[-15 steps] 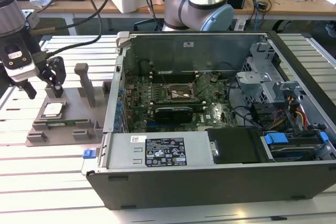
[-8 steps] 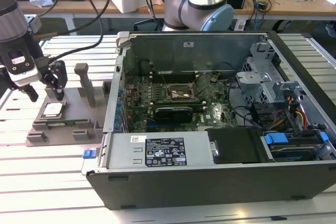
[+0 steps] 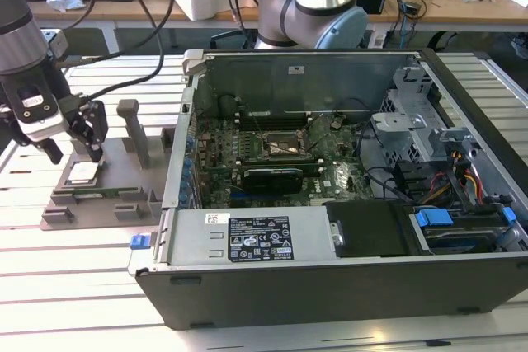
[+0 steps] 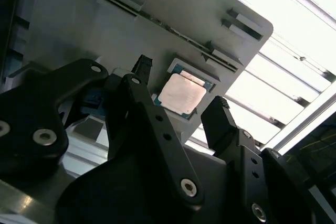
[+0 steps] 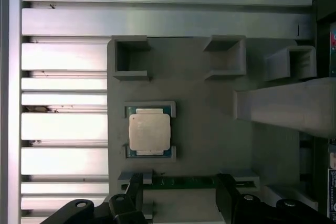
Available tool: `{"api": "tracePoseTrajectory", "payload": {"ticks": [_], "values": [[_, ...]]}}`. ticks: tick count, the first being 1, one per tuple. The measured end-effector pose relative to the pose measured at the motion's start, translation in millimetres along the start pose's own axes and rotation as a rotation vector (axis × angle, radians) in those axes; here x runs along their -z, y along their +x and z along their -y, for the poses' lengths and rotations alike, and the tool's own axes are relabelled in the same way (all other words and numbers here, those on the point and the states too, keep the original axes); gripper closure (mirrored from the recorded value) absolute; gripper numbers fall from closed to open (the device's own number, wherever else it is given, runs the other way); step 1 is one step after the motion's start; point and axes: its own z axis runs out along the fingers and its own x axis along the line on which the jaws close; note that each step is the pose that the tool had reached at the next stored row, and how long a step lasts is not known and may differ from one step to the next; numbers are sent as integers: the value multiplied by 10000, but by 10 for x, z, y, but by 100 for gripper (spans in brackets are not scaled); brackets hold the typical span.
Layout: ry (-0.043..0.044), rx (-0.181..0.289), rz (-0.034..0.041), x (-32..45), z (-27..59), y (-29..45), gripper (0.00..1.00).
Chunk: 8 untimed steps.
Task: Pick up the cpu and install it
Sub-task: 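Pick up the cpu and move it towards the insertion slot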
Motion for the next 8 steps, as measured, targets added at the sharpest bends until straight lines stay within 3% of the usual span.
{"api": "tracePoseTrajectory", "payload": {"ticks": [8], "values": [[2, -3, -1, -158, -7, 3, 34]]}}
